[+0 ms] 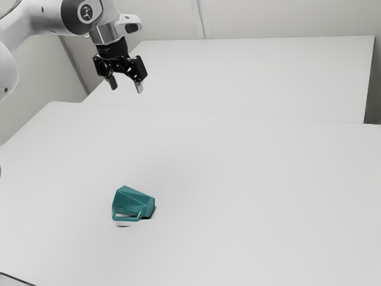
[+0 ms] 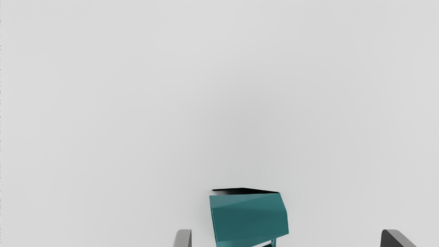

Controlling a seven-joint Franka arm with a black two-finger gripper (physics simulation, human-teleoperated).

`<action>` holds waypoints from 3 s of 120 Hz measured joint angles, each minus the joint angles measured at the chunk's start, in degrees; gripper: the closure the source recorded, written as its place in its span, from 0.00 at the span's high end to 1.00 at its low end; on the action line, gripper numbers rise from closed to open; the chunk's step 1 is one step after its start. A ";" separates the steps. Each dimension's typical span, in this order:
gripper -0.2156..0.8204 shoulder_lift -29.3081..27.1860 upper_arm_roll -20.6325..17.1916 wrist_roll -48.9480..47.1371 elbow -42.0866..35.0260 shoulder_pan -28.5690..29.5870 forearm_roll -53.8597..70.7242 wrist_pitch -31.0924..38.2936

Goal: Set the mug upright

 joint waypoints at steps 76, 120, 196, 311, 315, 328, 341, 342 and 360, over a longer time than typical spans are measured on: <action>0.79 -0.54 8.89 0.04 -21.11 0.07 -3.22 6.42; 0.79 -1.64 10.22 0.02 -32.77 0.05 -4.00 12.10; 0.79 -10.63 15.97 3.27 -45.51 -5.55 -17.96 18.03; 0.79 -5.10 22.03 18.05 -42.09 1.45 -21.66 18.97; 0.79 -5.08 22.06 18.71 -42.12 1.55 -22.77 18.94; 0.79 -5.05 22.09 20.97 -42.21 1.72 -26.15 18.91; 0.79 -4.51 22.12 23.46 -42.70 1.69 -28.99 18.82; 0.79 -4.43 22.13 23.67 -42.72 1.69 -29.22 18.81; 0.79 -2.73 22.52 27.11 -42.85 1.64 -31.94 18.70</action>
